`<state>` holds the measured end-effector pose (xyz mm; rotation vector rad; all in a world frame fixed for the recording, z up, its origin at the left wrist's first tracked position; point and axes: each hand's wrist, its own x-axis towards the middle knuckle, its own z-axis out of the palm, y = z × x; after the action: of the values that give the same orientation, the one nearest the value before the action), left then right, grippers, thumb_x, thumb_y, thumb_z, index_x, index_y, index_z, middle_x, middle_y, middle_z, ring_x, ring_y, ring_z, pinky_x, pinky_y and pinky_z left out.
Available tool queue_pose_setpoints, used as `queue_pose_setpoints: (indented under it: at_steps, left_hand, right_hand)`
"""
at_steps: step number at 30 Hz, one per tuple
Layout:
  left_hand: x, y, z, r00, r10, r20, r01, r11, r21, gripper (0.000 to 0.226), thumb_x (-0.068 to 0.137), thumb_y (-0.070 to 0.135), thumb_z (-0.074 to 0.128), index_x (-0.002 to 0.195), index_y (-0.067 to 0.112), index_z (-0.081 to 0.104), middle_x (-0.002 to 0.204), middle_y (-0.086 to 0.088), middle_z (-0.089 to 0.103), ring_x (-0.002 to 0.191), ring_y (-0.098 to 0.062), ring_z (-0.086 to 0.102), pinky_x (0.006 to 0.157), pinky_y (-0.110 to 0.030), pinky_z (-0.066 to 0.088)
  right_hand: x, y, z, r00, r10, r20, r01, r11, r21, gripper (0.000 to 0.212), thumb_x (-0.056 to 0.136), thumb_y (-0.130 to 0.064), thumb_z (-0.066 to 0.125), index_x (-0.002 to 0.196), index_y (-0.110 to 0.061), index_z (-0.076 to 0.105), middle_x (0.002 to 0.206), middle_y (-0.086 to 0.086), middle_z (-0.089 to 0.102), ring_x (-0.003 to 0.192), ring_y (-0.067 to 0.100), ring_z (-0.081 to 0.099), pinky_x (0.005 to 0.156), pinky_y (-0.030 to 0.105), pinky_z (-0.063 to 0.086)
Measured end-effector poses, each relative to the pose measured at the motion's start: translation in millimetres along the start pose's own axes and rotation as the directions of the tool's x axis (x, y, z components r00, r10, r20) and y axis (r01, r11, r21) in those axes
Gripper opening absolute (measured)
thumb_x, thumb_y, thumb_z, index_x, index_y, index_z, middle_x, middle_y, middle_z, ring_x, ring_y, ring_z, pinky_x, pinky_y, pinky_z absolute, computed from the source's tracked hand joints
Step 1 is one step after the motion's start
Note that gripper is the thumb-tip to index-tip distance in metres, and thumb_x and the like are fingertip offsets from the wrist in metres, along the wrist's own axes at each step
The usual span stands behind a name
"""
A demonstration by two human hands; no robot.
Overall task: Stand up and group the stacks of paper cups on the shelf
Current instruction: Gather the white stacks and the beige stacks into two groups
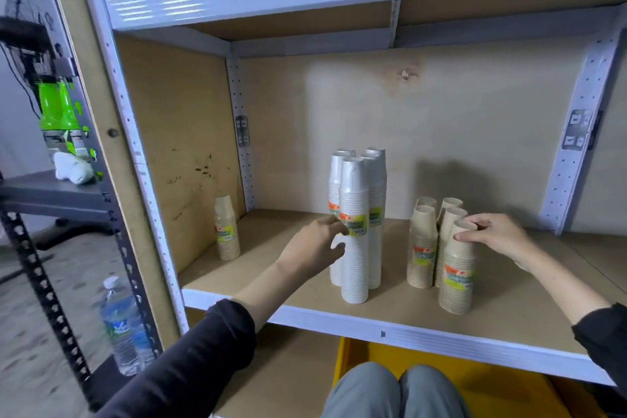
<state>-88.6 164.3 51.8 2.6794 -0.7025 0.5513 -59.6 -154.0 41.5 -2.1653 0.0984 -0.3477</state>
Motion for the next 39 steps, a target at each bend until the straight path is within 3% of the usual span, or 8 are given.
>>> queue_pose_setpoints:
  at_steps: [4,9,15,19,21,24,27,39]
  left_hand:
    - [-11,-36,-6,0.992,-0.118,-0.045,0.119,0.992,0.031,0.03,0.09,0.016,0.053,0.117,0.006,0.06,0.125,-0.008,0.057,0.113,-0.026,0.056,0.088,-0.034,0.048]
    - [-24,-84,-14,0.94,-0.327,-0.095,0.33,0.944,0.011,0.029,0.088,0.01,0.054,0.114,0.001,0.062,0.122,-0.013,0.059,0.109,-0.031,0.058,0.089,-0.035,0.047]
    - [-30,-129,-23,0.822,-0.539,-0.185,0.533,0.842,-0.087,0.026,0.087,0.01,0.057,0.111,0.0,0.063,0.116,-0.018,0.062,0.105,-0.035,0.058,0.085,-0.036,0.047]
    - [-24,-143,-21,0.798,-0.573,-0.188,0.561,0.819,-0.117,0.026,0.088,0.011,0.058,0.11,-0.001,0.064,0.118,-0.02,0.06,0.108,-0.037,0.057,0.088,-0.04,0.048]
    - [-19,-145,-18,0.797,-0.577,-0.179,0.563,0.817,-0.126,0.027,0.088,0.012,0.059,0.111,0.0,0.063,0.118,-0.021,0.06,0.108,-0.037,0.057,0.089,-0.04,0.048]
    - [-14,-145,-13,0.798,-0.579,-0.168,0.566,0.815,-0.124,0.027,0.087,0.011,0.06,0.111,0.0,0.063,0.118,-0.021,0.061,0.107,-0.038,0.057,0.087,-0.038,0.047]
    - [-11,-145,-11,0.795,-0.585,-0.158,0.572,0.811,-0.123,0.025,0.086,0.01,0.06,0.109,0.001,0.064,0.116,-0.02,0.062,0.105,-0.038,0.058,0.085,-0.037,0.047]
    - [-11,-152,-13,0.794,-0.583,-0.172,0.573,0.812,-0.107,0.025,0.086,0.007,0.058,0.108,-0.001,0.064,0.117,-0.02,0.061,0.104,-0.038,0.057,0.085,-0.038,0.047]
  right_hand:
    - [5,4,1,1.0,0.002,0.006,-0.002,1.0,0.003,0.033,0.067,-0.009,0.079,0.098,-0.012,0.068,0.109,0.013,0.068,0.109,0.028,0.059,0.084,0.029,0.038]
    - [3,2,-1,1.0,-0.008,0.016,0.008,0.999,0.051,0.027,0.069,-0.003,0.076,0.09,-0.016,0.067,0.1,0.011,0.064,0.1,0.021,0.056,0.085,0.028,0.036]
    - [-1,-3,0,0.999,-0.023,0.03,0.019,0.992,0.123,0.026,0.07,0.003,0.073,0.077,-0.02,0.065,0.098,0.009,0.063,0.095,0.017,0.051,0.069,0.011,0.038]
    - [0,-4,0,1.0,-0.01,0.03,0.007,0.994,0.108,0.027,0.07,0.002,0.074,0.072,-0.023,0.064,0.096,0.008,0.062,0.094,0.015,0.051,0.068,0.011,0.042]
    - [0,-4,-1,1.0,-0.004,0.025,0.001,0.994,0.106,0.023,0.07,0.002,0.074,0.081,-0.016,0.066,0.097,0.008,0.063,0.094,0.015,0.052,0.068,0.011,0.042]
    - [-1,-4,-1,1.0,-0.006,0.026,0.004,0.996,0.094,0.03,0.071,0.003,0.073,0.098,-0.009,0.066,0.099,0.009,0.062,0.096,0.015,0.052,0.085,0.025,0.037]
    - [0,-6,-1,0.999,-0.004,0.036,0.002,0.998,0.064,0.035,0.072,0.003,0.072,0.106,-0.004,0.065,0.1,0.007,0.061,0.098,0.015,0.051,0.088,0.025,0.034]
    - [6,-5,3,0.999,0.017,0.042,-0.018,1.0,0.018,0.041,0.07,-0.003,0.076,0.109,-0.005,0.066,0.103,0.008,0.064,0.101,0.017,0.055,0.092,0.028,0.037]
